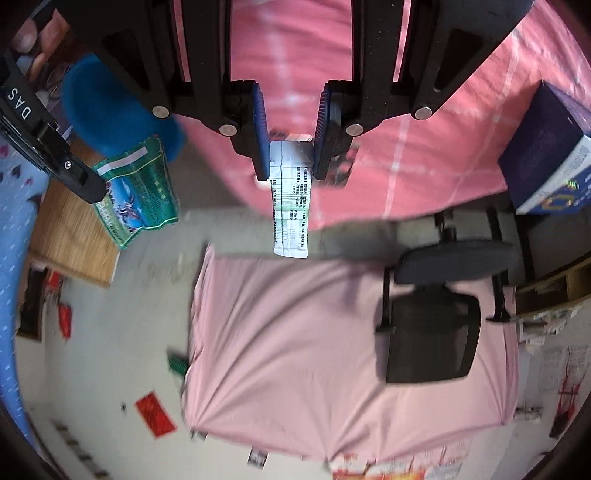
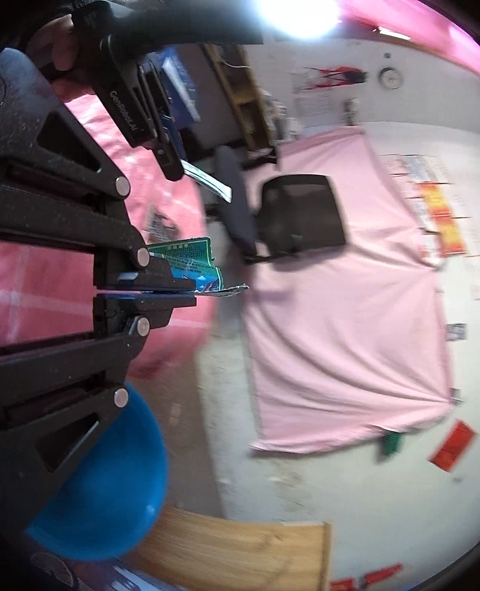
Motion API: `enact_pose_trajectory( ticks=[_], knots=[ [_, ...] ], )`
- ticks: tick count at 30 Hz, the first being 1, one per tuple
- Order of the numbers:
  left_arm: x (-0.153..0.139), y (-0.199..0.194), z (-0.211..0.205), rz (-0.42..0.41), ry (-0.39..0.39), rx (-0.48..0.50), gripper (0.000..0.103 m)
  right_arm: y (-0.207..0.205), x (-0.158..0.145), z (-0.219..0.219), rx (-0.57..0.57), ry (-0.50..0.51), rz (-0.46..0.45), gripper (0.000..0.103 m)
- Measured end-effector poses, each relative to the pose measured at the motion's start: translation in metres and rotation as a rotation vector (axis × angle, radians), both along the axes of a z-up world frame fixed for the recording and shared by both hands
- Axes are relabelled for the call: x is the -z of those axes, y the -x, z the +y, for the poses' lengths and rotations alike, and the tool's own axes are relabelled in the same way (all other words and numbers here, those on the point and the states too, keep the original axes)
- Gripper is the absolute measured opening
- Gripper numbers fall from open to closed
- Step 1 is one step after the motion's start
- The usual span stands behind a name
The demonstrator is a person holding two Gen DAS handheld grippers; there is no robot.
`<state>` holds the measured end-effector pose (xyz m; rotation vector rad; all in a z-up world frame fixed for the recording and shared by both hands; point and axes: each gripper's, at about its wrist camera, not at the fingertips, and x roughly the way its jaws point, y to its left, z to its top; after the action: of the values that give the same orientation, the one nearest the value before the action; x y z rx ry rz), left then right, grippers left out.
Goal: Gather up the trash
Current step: 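Carry the receipt and green wrapper over the blue bucket with both grippers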
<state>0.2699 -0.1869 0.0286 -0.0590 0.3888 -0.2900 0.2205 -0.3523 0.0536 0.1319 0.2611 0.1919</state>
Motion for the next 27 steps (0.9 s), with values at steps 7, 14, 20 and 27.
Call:
enact_pose_trajectory(
  ticks=[7,14,20,27],
  knots=[
    [-0.036,0.021,-0.039,-0.129,0.013,0.135,0.019,0.042,-0.019,-0.030,0.174,0.032,-0.168,0.013],
    [-0.044,0.029,-0.095,-0.137,-0.003,0.263,0.019,0.063,-0.021,-0.076,0.366,0.039,-0.154,0.013],
    [-0.030,0.027,-0.141,-0.030,-0.004,0.380,0.019,0.066,-0.005,-0.113,0.465,0.029,-0.039,0.013],
    [-0.008,0.014,-0.178,0.133,-0.029,0.437,0.019,0.052,0.018,-0.143,0.509,-0.044,0.111,0.013]
  ],
)
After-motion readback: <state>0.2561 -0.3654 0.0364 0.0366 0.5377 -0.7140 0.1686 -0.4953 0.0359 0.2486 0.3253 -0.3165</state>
